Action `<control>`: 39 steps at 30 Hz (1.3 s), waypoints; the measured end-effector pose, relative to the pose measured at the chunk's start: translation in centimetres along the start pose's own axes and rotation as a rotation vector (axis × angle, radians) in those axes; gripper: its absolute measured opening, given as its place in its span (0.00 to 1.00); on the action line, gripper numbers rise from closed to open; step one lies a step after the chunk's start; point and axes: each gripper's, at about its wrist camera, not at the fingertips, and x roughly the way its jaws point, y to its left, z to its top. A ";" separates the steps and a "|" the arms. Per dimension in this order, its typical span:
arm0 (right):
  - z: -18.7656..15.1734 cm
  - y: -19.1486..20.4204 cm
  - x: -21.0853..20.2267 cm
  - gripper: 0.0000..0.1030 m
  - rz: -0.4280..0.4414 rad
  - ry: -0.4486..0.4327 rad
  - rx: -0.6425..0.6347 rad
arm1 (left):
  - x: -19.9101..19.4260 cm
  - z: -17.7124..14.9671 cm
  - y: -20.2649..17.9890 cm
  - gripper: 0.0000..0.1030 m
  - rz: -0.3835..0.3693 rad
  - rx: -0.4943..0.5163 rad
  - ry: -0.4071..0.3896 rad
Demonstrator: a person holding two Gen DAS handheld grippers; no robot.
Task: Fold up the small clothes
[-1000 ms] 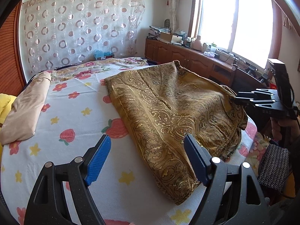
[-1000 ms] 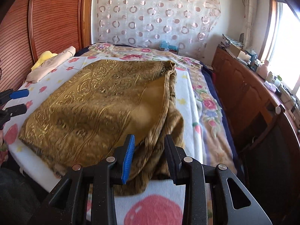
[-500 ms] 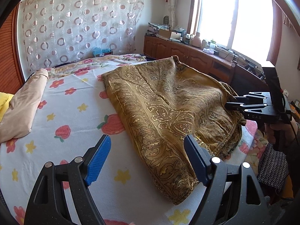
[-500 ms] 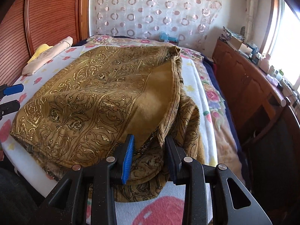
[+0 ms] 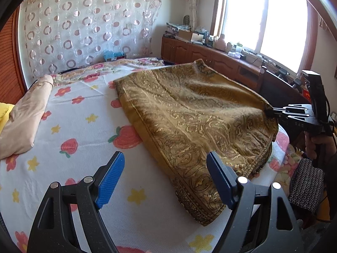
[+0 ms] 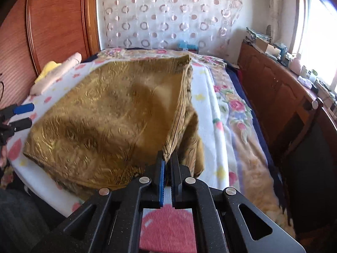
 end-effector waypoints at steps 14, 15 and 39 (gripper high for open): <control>-1.0 0.4 1.4 0.53 -0.052 0.000 0.075 | 1.0 -1.6 0.4 0.73 -0.068 -0.029 0.087; -1.1 0.3 1.6 0.55 -0.045 0.004 0.089 | 1.0 -1.6 0.3 0.68 -0.071 -0.028 0.088; -1.2 -2.2 1.7 0.09 0.129 -0.028 0.112 | -0.7 -1.3 -0.7 0.03 -0.186 -0.042 0.043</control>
